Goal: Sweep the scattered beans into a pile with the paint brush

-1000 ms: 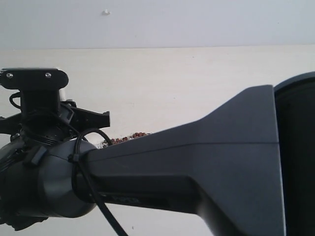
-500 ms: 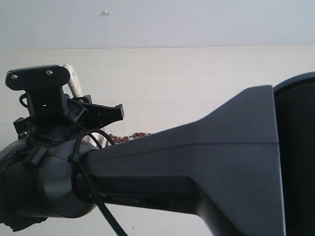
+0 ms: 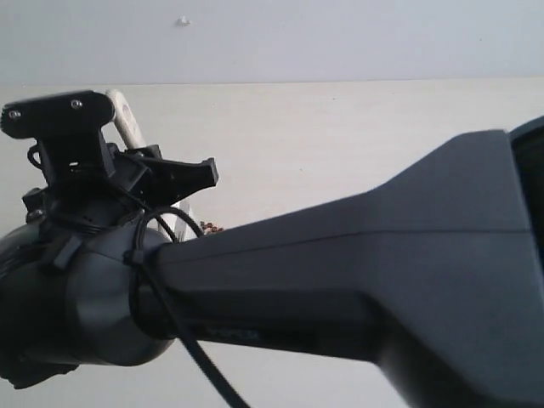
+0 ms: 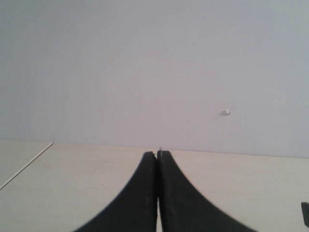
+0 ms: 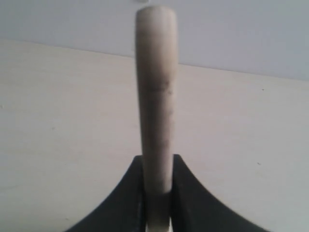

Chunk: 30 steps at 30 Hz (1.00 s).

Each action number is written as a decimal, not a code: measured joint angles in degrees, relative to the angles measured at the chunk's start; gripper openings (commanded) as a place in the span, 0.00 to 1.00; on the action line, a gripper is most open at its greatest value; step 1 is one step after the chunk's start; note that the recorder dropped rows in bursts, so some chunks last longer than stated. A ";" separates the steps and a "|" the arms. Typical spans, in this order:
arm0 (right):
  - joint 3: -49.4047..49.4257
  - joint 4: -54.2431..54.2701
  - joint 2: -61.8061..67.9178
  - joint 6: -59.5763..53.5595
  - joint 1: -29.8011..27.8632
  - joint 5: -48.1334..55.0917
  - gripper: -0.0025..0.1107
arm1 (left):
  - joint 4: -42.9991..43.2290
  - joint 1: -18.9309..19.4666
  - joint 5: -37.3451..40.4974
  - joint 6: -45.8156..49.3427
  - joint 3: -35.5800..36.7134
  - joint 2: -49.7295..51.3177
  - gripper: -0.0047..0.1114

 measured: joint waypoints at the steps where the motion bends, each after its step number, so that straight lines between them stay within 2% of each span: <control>1: 0.00 -0.11 -0.84 0.00 0.00 -0.43 0.02 | 0.00 0.00 0.00 0.00 0.00 0.00 0.04; 7: 0.00 -3.78 -2.73 5.34 -0.12 -7.75 0.02 | 0.00 0.00 0.00 0.00 0.00 0.00 0.04; 14: 0.00 -8.25 1.23 14.95 -2.60 -15.33 0.02 | 0.00 0.00 0.00 0.00 0.00 0.00 0.04; 20: 0.00 -4.25 2.55 13.31 -5.14 -13.93 0.02 | 0.00 0.00 0.00 0.00 0.00 0.00 0.04; 27: 0.00 -0.97 2.55 6.18 -5.24 -3.88 0.02 | 0.00 0.00 0.00 0.00 0.00 0.00 0.04; 30: 0.00 -1.10 1.91 5.67 -5.24 -4.87 0.02 | 0.00 0.00 0.00 0.12 0.00 0.00 0.04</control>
